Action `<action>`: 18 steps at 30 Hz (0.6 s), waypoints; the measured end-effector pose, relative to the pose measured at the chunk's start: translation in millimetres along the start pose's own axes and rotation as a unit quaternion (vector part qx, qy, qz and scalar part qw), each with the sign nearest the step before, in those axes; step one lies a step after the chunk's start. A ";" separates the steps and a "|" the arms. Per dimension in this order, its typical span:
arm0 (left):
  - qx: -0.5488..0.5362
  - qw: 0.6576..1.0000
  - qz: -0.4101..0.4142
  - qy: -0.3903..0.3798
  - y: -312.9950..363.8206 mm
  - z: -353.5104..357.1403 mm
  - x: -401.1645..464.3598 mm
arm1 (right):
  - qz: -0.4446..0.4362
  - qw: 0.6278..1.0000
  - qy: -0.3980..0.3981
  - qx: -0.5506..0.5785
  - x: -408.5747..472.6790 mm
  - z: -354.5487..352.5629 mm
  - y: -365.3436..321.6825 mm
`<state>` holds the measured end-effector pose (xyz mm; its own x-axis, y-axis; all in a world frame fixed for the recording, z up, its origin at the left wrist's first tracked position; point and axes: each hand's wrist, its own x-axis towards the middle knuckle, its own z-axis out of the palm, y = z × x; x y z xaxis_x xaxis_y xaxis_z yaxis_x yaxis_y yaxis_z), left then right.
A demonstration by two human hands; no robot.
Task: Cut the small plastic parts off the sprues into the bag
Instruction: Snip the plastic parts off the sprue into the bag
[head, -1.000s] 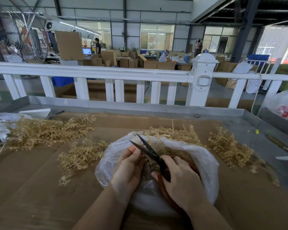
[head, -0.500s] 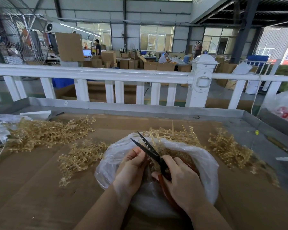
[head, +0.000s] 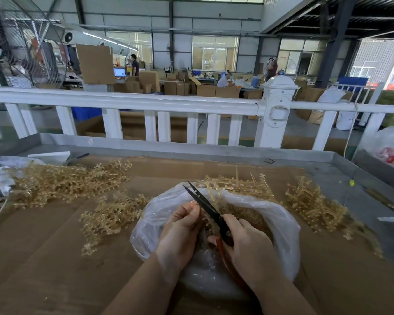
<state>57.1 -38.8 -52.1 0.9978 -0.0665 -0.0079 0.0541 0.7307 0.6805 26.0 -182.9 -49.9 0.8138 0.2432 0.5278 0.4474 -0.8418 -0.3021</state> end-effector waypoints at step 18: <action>0.025 0.998 -0.030 0.040 3.0 5.8 -3.7 | 0.006 1.000 0.007 -0.018 3.8 0.3 -3.3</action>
<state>53.3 -40.3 -45.8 0.9927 -0.0533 -0.1078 0.1146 0.6917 0.7130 27.8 -179.1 -47.1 0.8141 0.2258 0.5350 0.4228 -0.8620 -0.2795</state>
